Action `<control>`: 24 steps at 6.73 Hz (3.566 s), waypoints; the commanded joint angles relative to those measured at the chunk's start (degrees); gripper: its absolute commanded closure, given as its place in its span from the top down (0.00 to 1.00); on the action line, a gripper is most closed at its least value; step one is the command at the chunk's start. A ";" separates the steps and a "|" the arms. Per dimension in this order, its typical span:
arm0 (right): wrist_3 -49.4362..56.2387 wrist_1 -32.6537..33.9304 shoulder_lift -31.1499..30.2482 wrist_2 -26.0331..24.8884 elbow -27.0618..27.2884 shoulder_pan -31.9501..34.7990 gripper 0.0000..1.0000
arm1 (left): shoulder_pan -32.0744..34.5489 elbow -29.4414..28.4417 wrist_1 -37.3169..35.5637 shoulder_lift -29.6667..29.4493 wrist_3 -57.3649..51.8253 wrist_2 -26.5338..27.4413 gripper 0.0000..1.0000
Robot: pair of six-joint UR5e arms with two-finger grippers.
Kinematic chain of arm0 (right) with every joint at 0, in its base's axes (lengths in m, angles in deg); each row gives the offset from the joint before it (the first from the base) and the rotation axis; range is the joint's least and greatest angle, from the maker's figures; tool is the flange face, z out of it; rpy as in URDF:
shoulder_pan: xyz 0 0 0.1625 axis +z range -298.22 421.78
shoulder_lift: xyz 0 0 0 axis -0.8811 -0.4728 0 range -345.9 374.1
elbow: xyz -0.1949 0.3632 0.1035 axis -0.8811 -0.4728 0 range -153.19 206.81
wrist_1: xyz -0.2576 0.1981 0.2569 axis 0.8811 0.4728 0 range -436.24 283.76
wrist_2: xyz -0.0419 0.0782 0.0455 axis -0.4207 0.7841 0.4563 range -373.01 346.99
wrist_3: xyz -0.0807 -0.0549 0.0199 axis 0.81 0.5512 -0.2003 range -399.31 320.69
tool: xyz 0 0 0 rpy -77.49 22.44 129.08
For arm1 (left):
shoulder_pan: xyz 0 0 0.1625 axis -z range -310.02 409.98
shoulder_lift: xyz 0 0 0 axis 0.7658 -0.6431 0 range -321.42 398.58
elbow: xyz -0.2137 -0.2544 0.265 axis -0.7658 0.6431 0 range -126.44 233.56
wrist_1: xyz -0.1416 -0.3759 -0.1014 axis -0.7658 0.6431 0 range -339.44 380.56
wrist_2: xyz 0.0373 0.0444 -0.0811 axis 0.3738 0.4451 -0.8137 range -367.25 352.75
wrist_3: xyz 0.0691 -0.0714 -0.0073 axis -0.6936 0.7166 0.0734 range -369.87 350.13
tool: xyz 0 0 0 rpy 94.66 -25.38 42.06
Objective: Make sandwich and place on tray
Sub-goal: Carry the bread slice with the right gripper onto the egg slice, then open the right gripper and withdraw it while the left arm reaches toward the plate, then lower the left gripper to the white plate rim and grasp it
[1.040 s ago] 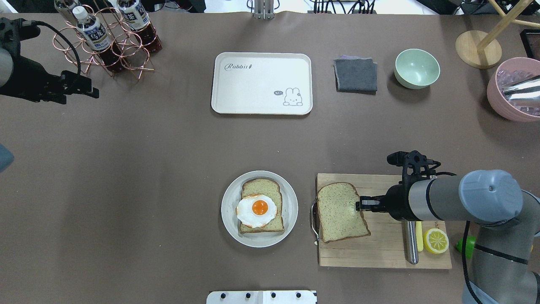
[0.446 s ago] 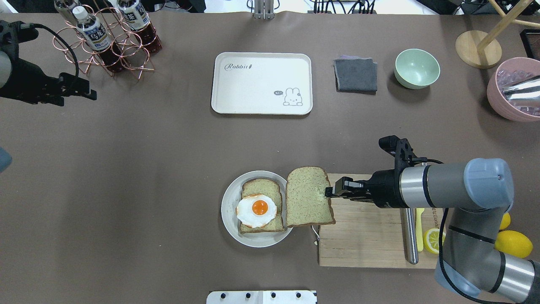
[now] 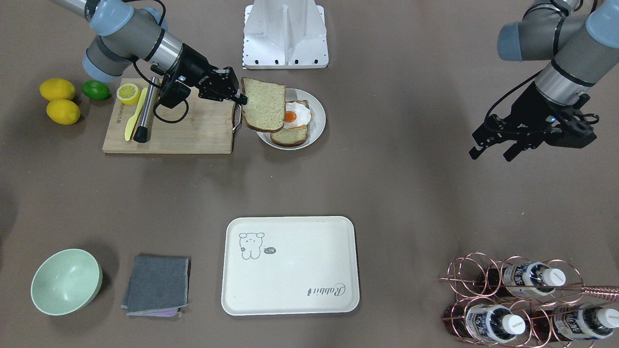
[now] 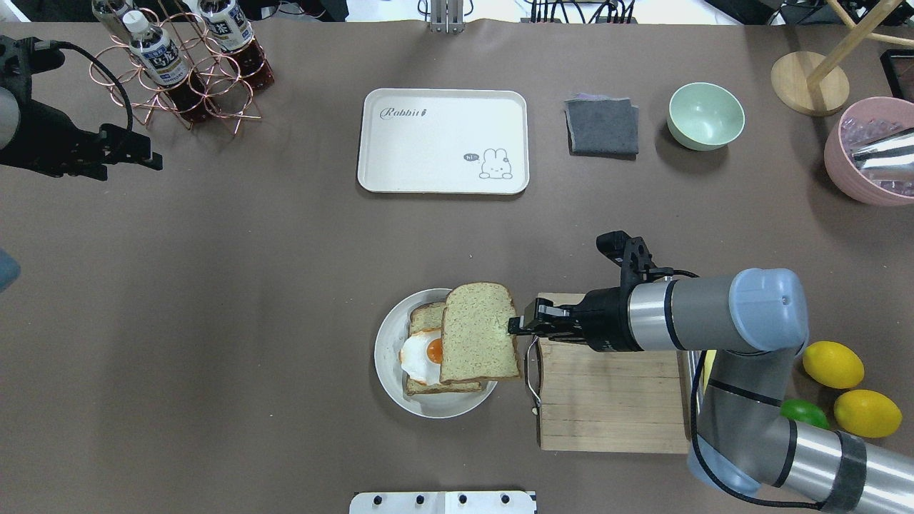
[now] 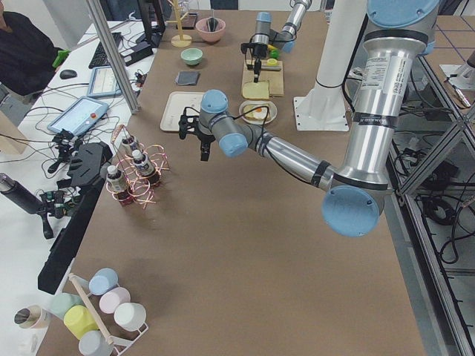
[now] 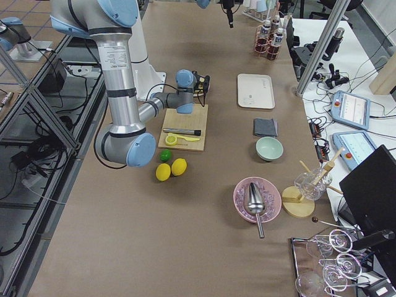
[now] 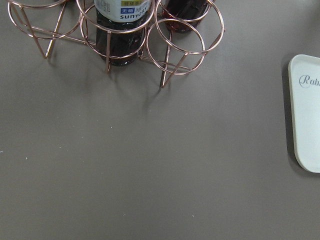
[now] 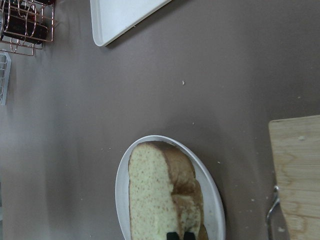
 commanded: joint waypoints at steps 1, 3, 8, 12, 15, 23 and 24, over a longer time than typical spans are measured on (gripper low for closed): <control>-0.14 0.15 3.81 -2.99 -2.78 -2.62 0.00 | 0.02 0.00 0.08 0.58 0.00 0.00 0.98; -0.14 0.33 7.07 -3.88 -5.95 -2.98 0.00 | 0.02 -0.18 0.08 0.66 0.09 0.00 0.98; 0.03 -0.03 5.85 -5.10 -8.33 -4.38 0.00 | -0.07 -0.09 0.08 0.49 0.26 0.00 0.98; 0.12 0.85 5.77 -4.34 -7.02 -1.42 1.00 | -0.07 0.08 0.08 0.14 0.35 -0.09 0.98; 0.47 9.44 3.50 9.54 -2.30 12.10 1.00 | -2.59 2.28 0.17 -1.52 6.90 0.00 0.98; 17.87 9.82 -12.08 32.86 -2.10 38.50 1.00 | -37.15 -0.34 0.17 -13.66 31.29 27.15 0.59; 17.87 9.82 -12.16 32.86 -2.10 38.59 1.00 | -37.85 -0.70 0.26 -13.57 31.20 29.25 0.59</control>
